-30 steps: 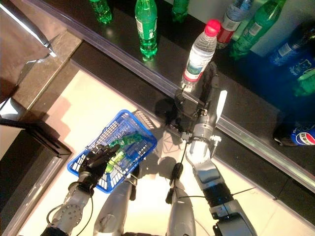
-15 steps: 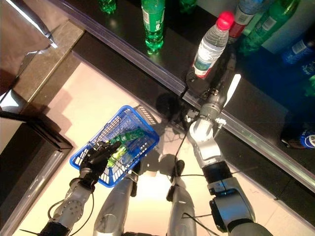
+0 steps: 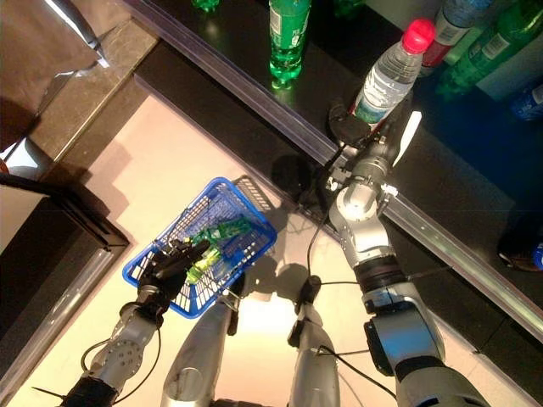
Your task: Pick up the drink and place into the basket.
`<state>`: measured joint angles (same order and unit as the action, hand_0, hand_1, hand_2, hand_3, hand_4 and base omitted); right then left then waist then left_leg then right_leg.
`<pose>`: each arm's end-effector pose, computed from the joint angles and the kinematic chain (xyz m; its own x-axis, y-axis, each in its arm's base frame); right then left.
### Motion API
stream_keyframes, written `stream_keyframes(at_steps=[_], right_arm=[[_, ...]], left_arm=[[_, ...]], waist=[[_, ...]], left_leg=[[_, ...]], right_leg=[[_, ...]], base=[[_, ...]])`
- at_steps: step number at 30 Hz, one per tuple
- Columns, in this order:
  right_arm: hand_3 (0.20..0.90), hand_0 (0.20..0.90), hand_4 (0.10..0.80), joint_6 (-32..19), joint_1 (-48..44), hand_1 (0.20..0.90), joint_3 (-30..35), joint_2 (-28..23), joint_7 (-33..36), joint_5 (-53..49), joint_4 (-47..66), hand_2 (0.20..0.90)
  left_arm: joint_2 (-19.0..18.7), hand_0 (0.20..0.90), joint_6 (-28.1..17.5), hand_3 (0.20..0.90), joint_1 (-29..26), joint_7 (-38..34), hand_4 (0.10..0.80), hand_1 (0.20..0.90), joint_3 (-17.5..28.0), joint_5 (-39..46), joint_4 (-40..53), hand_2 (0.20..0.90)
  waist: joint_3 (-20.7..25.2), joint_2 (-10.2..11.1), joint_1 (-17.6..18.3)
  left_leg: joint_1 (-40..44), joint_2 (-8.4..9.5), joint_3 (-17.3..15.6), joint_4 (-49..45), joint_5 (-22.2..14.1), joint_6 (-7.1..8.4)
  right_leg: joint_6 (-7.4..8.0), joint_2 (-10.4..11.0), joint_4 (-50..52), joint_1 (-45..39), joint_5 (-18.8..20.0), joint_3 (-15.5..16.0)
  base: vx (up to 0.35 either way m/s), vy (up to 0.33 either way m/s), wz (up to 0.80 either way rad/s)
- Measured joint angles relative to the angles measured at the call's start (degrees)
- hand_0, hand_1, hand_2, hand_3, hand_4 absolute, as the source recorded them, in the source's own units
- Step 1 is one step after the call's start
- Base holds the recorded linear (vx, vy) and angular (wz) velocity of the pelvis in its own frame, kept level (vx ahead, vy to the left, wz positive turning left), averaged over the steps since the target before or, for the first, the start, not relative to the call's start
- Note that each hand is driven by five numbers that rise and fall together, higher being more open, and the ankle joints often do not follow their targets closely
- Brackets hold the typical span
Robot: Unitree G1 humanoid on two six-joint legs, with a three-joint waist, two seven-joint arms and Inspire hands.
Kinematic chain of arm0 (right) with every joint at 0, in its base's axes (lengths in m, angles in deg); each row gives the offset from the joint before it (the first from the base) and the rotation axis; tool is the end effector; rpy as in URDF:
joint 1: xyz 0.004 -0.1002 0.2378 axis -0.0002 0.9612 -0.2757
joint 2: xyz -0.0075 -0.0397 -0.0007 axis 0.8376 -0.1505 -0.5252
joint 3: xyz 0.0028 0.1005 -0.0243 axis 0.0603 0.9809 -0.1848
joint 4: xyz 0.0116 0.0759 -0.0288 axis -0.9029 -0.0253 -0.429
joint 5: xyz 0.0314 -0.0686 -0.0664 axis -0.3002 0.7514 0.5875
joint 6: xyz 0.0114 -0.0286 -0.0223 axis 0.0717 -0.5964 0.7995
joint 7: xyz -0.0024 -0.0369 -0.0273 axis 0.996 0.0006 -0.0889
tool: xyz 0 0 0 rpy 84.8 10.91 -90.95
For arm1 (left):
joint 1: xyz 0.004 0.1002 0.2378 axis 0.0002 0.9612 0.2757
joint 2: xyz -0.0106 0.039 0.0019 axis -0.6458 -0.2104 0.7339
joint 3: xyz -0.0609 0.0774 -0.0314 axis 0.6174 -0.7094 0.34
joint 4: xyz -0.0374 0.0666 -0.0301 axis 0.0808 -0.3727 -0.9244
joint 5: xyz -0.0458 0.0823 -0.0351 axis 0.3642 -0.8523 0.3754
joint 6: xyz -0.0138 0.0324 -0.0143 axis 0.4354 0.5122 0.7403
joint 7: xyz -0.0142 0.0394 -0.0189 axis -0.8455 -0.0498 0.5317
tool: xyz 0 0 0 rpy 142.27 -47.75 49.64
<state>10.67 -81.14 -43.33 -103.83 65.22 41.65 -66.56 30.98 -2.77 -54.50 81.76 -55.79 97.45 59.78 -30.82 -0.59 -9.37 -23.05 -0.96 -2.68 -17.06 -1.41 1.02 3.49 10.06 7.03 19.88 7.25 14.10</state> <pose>0.3345 -0.1666 0.1887 0.7925 -0.4754 0.3820 0.4327 0.8797 0.1971 0.2117 0.1851 0.0191 0.9706 0.0075 -0.2405 -0.1616 0.7609 -0.6284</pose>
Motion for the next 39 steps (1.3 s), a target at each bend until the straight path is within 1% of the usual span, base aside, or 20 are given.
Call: stream_keyframes(at_steps=[1,2,3,7,11,30,35,39], right_arm=[[0.741,0.764,0.641,0.0,-0.54,0.764,-0.14,-0.07,-0.34,-0.08,-0.71,0.764],[0.502,0.559,0.402,-0.02,-1.33,0.559,-0.2,-0.1,-0.73,-0.2,-2.07,0.559],[0.2,0.3,0.1,-0.03,-1.97,0.3,-0.21,-0.13,-0.77,-0.22,-3.33,0.3],[0.2,0.3,0.1,-0.03,-3.17,0.3,-0.28,-1.36,-0.8,-0.63,-6.78,0.3],[0.2,0.3,0.1,-0.16,-3.55,0.3,-0.18,-1.7,-0.84,-1.9,-8.45,0.3],[0.2,0.3,0.1,-0.23,-2.91,0.3,-0.24,-1.76,-0.85,-2.43,-8.38,0.3],[0.2,0.3,0.1,-0.13,1.47,0.3,-0.24,-1.74,-1.02,-2.35,-7.01,0.3],[0.2,0.3,0.1,0.01,7.46,0.3,-0.05,-1.75,-1.0,-1.77,-1.57,0.3]], left_arm=[[0.0,0.3,0.0,0.2,-0.03,0.0,0.1,0.3,-0.02,0.01,-0.11,0.3],[-0.01,0.3,0.0,0.2,-0.04,0.0,0.1,0.3,-0.02,0.04,-0.19,0.3],[-0.01,0.3,0.0,0.2,-0.04,0.0,0.1,0.3,-0.05,0.04,-0.22,0.3],[-0.01,0.3,0.0,0.2,-0.05,0.0,0.1,0.3,-0.11,0.12,-0.47,0.3],[-0.19,0.3,0.0,0.2,0.01,0.0,0.1,0.3,-0.11,0.35,-0.69,0.3],[-0.85,0.3,-0.11,0.2,-0.05,0.01,0.1,0.3,-0.11,2.05,-0.92,0.3],[-0.84,0.3,-0.09,0.2,0.76,0.01,0.1,0.3,-0.11,2.08,-1.33,0.3],[-0.84,0.3,-0.1,0.2,2.47,0.04,0.1,0.3,0.28,2.08,-1.32,0.3]], waist=[[0.0,0.0,-0.02],[0.0,0.0,-0.11],[0.0,0.0,-0.28],[0.0,0.0,-1.39],[0.0,0.0,-1.53],[-0.01,0.03,-1.46],[-0.17,0.15,-1.57],[-0.19,0.19,-1.26]], left_leg=[[-0.01,0.07,0.05,-0.08,-0.01,-0.02],[-0.01,0.11,0.07,-0.15,-0.01,-0.04],[-0.02,0.13,0.11,-0.2,-0.01,-0.04],[-0.08,0.13,0.32,-0.56,0.0,-0.04],[-0.21,0.24,0.9,-1.0,0.0,-0.05],[0.11,0.3,1.06,-1.07,0.05,-0.09],[3.48,0.36,0.9,0.2,0.07,-0.13],[7.32,0.32,0.75,2.78,0.44,0.03]], right_leg=[[0.01,0.08,0.1,0.0,0.0,0.03],[0.01,0.13,0.21,0.0,0.0,0.03],[0.01,0.15,0.29,-0.01,0.0,0.08],[0.02,0.22,0.73,-0.01,-0.05,0.33],[0.02,0.3,0.79,-0.4,-0.07,1.06],[0.05,0.32,0.79,-0.82,-0.05,1.04],[0.12,0.36,0.23,-3.89,-0.12,1.01],[0.18,0.11,-1.45,-7.2,-0.1,1.0]], base=[[0.005,-0.001,0.03],[0.0,0.0,0.0],[0.0,0.0,0.0],[0.0,-0.004,0.01],[-0.002,-0.018,0.07],[-0.012,-0.009,0.0],[-0.007,-0.022,0.0],[-0.008,-0.027,-0.02]])
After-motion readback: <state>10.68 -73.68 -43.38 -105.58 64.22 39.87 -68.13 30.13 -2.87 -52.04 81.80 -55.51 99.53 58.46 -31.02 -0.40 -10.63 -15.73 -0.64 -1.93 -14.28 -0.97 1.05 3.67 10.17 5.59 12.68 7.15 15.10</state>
